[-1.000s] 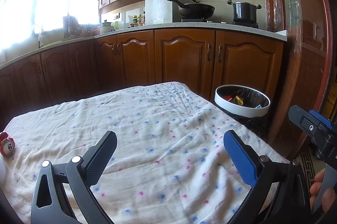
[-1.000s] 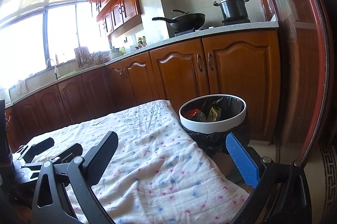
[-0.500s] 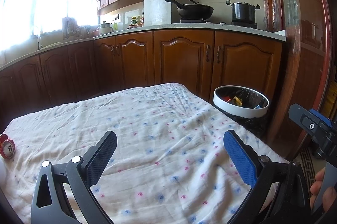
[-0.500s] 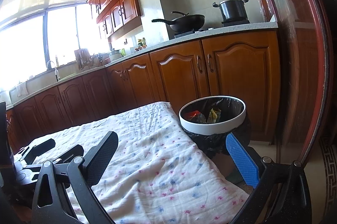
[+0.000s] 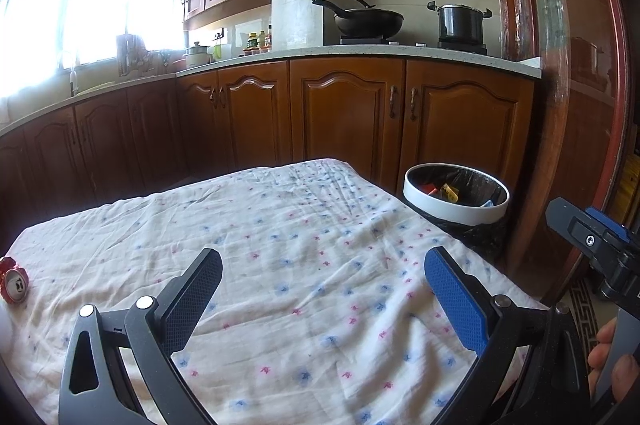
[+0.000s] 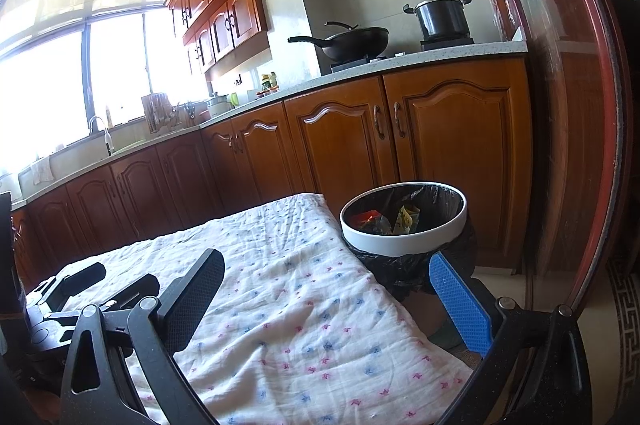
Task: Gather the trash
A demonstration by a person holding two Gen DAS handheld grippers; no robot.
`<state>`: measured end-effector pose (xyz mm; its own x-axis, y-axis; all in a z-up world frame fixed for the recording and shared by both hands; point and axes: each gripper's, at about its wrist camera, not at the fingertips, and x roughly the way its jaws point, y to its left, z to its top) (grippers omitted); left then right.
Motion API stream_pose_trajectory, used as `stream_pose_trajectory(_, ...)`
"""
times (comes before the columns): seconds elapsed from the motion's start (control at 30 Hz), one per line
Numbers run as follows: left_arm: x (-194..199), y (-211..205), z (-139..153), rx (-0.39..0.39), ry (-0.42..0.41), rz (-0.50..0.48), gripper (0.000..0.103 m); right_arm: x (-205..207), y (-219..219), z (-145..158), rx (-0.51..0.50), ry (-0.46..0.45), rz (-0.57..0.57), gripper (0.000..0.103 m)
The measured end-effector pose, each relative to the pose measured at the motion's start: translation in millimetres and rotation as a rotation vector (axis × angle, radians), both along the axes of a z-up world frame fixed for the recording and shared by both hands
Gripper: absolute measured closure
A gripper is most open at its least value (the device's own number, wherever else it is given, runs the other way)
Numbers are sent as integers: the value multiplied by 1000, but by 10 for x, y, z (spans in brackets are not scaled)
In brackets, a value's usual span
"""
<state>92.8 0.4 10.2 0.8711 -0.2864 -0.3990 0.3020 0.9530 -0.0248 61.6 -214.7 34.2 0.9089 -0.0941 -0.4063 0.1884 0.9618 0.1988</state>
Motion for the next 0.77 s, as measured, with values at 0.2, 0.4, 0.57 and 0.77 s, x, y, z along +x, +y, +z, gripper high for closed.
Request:
stream_pose_trajectory(0.2,9,5,-5,-2,4,-3,1,-1,-3,5,2,1,0,0)
stream_pose_trajectory(0.4,35,1,-5,-3,9,-8,1,4,2,9,3,2,1,0)
stream_pose_trajectory(0.57,81,-7,-4,-4,17,-10,1,32,-16,-10,13,9,1,0)
stream_pose_trajectory(0.77,140,-38,-13,-6,28,-13,1,81,-49,-38,27,12,0,0)
